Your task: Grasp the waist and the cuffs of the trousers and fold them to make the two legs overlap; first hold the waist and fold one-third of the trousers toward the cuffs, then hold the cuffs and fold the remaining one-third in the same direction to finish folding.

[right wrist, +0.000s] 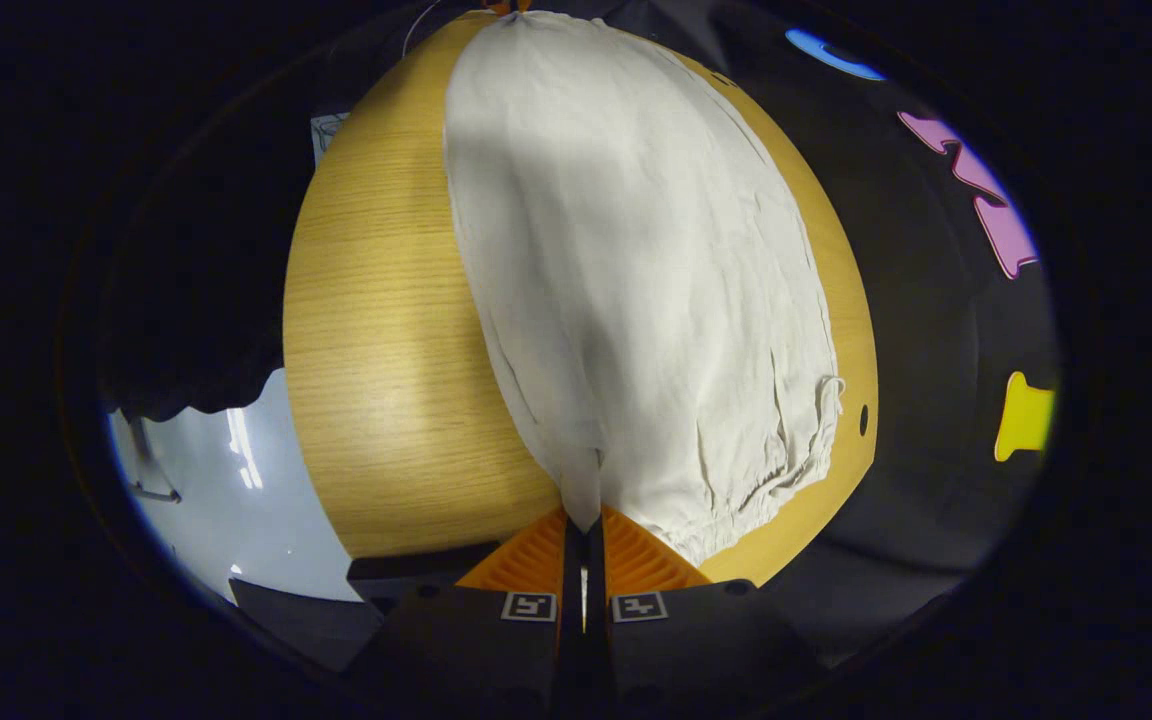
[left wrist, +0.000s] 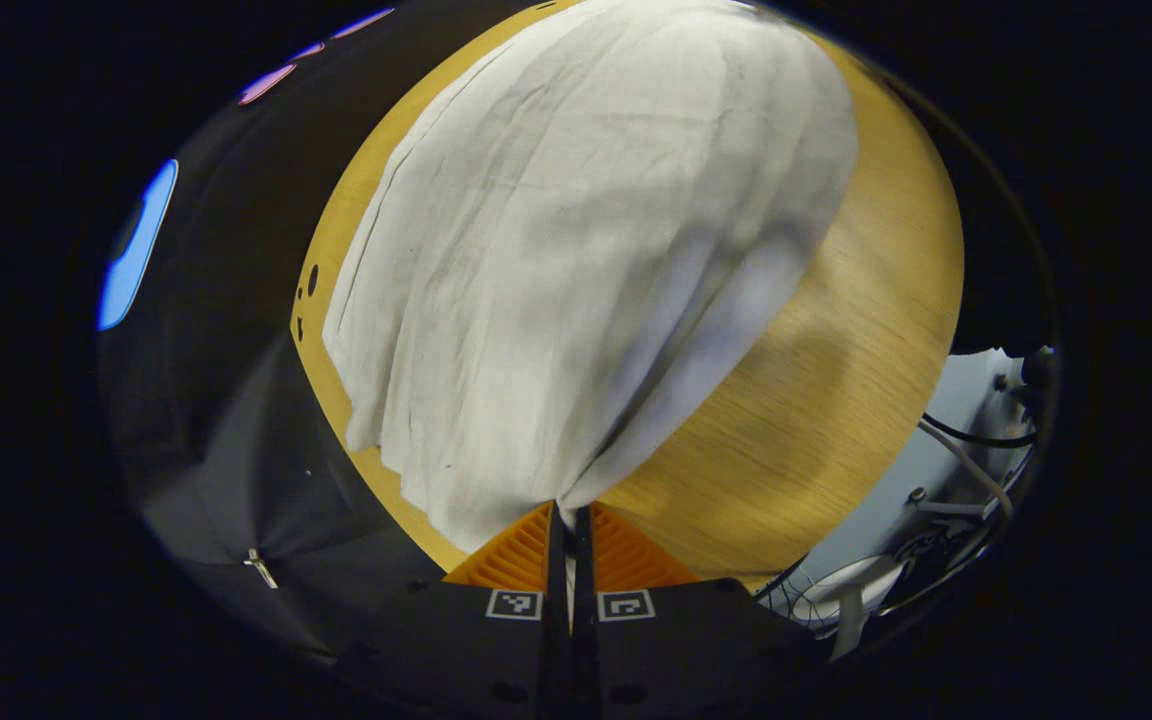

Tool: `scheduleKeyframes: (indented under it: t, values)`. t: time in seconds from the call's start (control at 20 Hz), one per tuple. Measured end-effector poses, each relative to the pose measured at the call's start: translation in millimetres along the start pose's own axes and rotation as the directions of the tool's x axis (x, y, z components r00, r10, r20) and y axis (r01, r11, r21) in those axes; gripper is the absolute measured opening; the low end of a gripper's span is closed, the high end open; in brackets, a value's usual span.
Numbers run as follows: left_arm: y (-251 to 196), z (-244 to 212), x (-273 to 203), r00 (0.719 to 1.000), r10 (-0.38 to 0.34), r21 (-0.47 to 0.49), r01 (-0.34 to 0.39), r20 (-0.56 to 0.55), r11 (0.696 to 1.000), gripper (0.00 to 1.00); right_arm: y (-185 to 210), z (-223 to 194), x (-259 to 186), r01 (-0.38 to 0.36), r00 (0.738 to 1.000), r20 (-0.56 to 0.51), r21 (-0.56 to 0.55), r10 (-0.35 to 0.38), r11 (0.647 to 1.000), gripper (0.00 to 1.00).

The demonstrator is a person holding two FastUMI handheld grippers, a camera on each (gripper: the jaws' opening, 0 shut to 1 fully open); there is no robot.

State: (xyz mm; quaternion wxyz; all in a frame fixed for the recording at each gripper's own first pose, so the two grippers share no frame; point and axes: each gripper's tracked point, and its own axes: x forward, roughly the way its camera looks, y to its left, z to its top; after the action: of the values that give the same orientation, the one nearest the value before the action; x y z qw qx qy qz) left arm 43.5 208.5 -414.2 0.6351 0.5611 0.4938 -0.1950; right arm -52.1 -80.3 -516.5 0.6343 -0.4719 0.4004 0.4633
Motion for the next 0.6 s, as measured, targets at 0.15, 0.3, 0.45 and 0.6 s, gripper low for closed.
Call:
scheduleKeyframes:
  t: [0.15, 0.3, 0.45, 0.6]
  values:
    - [4.9, 4.3, -9.2, 0.996, 0.082, -0.010, -0.081, 0.021, 0.997, 0.06, -8.1, 7.1, -15.3, 0.053, 0.999, 0.009, 0.067, -0.054, 0.996, 0.05]
    - [19.2, 8.4, -20.1, 0.992, 0.116, -0.141, -0.109, 0.042, 0.984, 0.06, -25.1, 15.4, -36.2, 0.105, 0.994, 0.020, 0.163, -0.109, 0.981, 0.05]
    - [52.2, 19.8, -31.9, 0.988, 0.145, -0.293, -0.123, 0.056, 0.948, 0.06, -57.4, 19.3, -44.8, 0.168, 0.984, 0.016, 0.227, -0.176, 0.959, 0.05]
    - [90.1, 38.5, -36.1, 0.978, 0.194, -0.373, -0.154, 0.072, 0.915, 0.06, -95.5, 30.0, -52.0, 0.234, 0.968, 0.021, 0.293, -0.251, 0.927, 0.05]
